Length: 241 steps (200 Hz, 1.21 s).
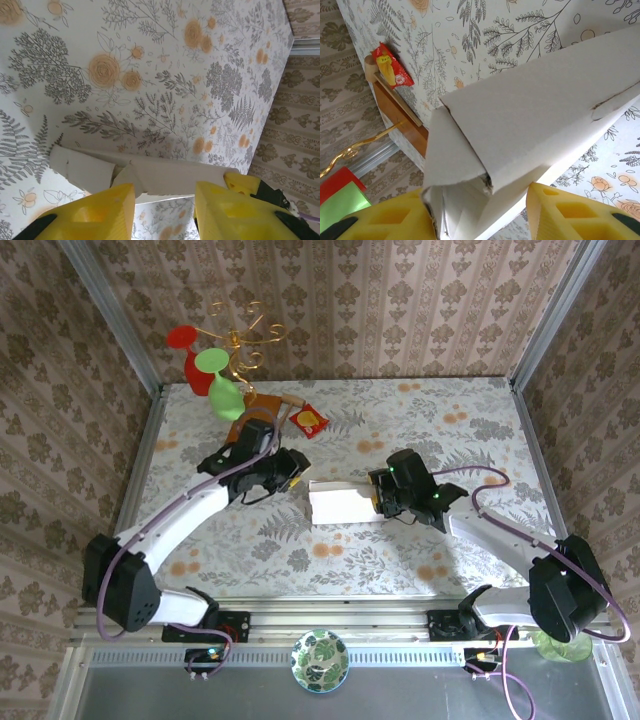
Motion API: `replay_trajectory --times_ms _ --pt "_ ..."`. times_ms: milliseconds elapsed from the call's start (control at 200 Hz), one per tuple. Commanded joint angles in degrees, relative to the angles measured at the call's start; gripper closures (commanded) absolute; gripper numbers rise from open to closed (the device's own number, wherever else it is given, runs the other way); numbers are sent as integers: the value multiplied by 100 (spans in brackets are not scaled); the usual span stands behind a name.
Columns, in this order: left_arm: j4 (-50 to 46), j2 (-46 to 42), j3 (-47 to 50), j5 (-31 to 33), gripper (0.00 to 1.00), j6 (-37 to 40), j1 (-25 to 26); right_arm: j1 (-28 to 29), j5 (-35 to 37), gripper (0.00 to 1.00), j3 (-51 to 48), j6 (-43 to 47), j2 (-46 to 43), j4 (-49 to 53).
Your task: Fold the paper box
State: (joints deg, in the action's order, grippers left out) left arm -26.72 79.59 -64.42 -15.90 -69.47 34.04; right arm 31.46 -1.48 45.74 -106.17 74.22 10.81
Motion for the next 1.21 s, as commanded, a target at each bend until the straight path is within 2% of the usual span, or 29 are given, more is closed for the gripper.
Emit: replay_trajectory --times_ms 0,235,395,630,875,1200 --pt "-433 186 -425 -346 64 -70 21 27 297 53 -161 145 -54 317" --pt "-1653 729 -1194 -128 67 1091 179 27 297 53 -161 140 -39 285" --pt "-1986 991 -1389 39 68 1670 301 27 286 53 -165 140 -23 275" --pt "-2282 1106 -1650 978 71 2678 713 26 288 53 -153 123 -24 270" --pt "-1917 944 -1354 1264 76 3094 814 27 288 53 -144 123 5 269" --pt "-2153 1051 -1406 1650 78 3519 954 27 298 54 -147 106 18 248"
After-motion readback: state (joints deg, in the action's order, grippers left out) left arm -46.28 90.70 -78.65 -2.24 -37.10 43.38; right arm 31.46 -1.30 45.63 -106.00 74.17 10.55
